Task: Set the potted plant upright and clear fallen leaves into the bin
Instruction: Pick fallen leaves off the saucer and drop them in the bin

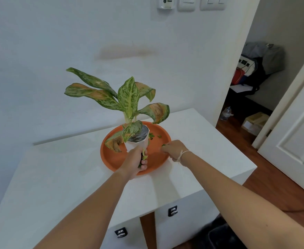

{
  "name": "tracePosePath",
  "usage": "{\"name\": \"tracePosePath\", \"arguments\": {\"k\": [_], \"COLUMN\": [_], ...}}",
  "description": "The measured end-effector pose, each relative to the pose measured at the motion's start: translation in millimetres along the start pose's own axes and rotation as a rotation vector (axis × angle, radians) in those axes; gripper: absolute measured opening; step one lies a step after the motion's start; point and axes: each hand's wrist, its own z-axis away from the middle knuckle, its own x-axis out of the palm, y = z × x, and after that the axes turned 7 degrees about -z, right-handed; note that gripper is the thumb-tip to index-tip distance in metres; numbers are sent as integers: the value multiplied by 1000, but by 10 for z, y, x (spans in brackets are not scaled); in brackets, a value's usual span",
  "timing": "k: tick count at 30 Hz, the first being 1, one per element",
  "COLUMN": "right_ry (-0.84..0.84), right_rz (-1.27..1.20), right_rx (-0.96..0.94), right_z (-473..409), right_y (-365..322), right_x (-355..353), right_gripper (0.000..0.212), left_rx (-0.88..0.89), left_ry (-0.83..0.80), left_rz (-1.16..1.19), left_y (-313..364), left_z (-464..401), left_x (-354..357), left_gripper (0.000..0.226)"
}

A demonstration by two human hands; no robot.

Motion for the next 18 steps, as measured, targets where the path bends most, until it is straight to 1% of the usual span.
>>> {"name": "tracePosePath", "arguments": {"k": [1,3,7,10,13,18], "right_ry": [-13,-9,46,121,178,248], "right_rz": [-134,-314,-589,-765,-880,-982], "right_rx": [36,95,142,160,161,123], "right_z": [17,58,161,264,339,421], "right_y": [34,129,338,558,801,1148], "right_x": [-84,-284,-627,-928,-1260,-1934], "right_gripper": [39,31,22,21,22,20], "left_rx": [-1,-18,-14,-23,-31,-49], "left_ry": [-7,-32,-126,-219,-289,-400], "left_rz": [6,8,-35,-74,-107,-161], "left_y": [6,13,-1,-49,-105,-166], "left_z": [-1,-19,-50,-66,-62,-72], "left_x": [58,235,622,1008,1458,2258], "left_gripper": [26,26,23,24,25,25]}}
